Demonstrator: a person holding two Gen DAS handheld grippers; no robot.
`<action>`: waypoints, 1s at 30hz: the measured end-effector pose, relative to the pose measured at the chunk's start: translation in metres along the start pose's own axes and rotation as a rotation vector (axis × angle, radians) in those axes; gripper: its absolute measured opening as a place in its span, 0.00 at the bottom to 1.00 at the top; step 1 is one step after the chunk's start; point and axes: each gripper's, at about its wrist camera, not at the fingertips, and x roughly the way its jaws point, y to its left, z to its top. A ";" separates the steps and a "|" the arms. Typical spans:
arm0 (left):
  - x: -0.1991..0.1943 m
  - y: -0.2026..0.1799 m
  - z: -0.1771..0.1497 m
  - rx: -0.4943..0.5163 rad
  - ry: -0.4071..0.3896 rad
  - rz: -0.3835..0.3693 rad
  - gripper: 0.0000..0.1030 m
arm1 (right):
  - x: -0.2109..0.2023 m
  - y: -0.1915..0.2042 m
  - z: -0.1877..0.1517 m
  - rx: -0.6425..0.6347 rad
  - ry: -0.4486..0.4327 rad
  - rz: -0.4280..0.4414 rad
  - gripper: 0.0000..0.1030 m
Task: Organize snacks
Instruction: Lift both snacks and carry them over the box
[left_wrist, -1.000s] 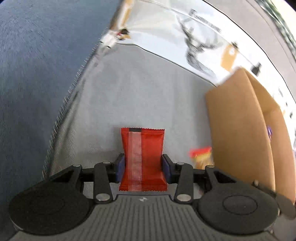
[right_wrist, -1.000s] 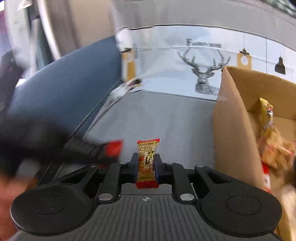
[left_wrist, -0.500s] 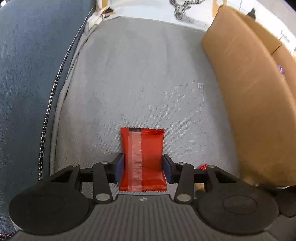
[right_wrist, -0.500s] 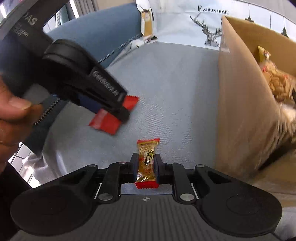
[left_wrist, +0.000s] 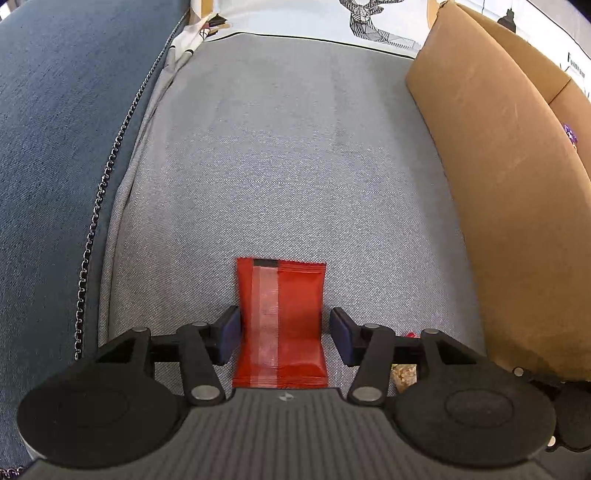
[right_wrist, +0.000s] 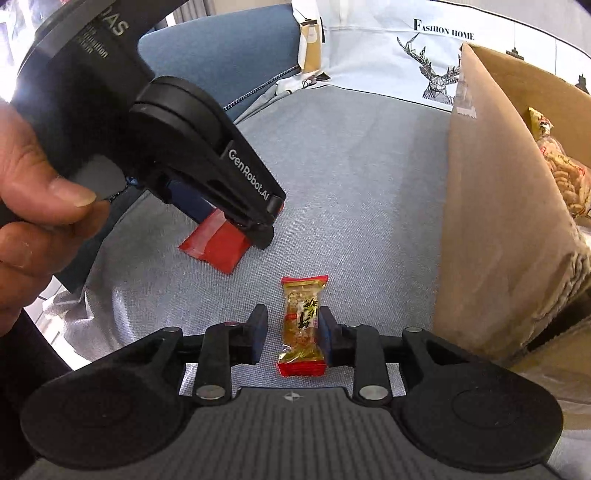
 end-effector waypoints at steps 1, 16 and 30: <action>0.000 0.000 0.000 0.001 0.000 0.000 0.55 | -0.001 0.000 0.000 0.000 0.000 0.000 0.30; 0.000 -0.001 0.001 0.008 -0.003 0.016 0.51 | -0.004 0.002 -0.003 -0.016 -0.029 -0.030 0.18; -0.056 0.003 0.004 -0.061 -0.245 -0.048 0.44 | -0.057 0.002 0.011 -0.023 -0.224 -0.021 0.17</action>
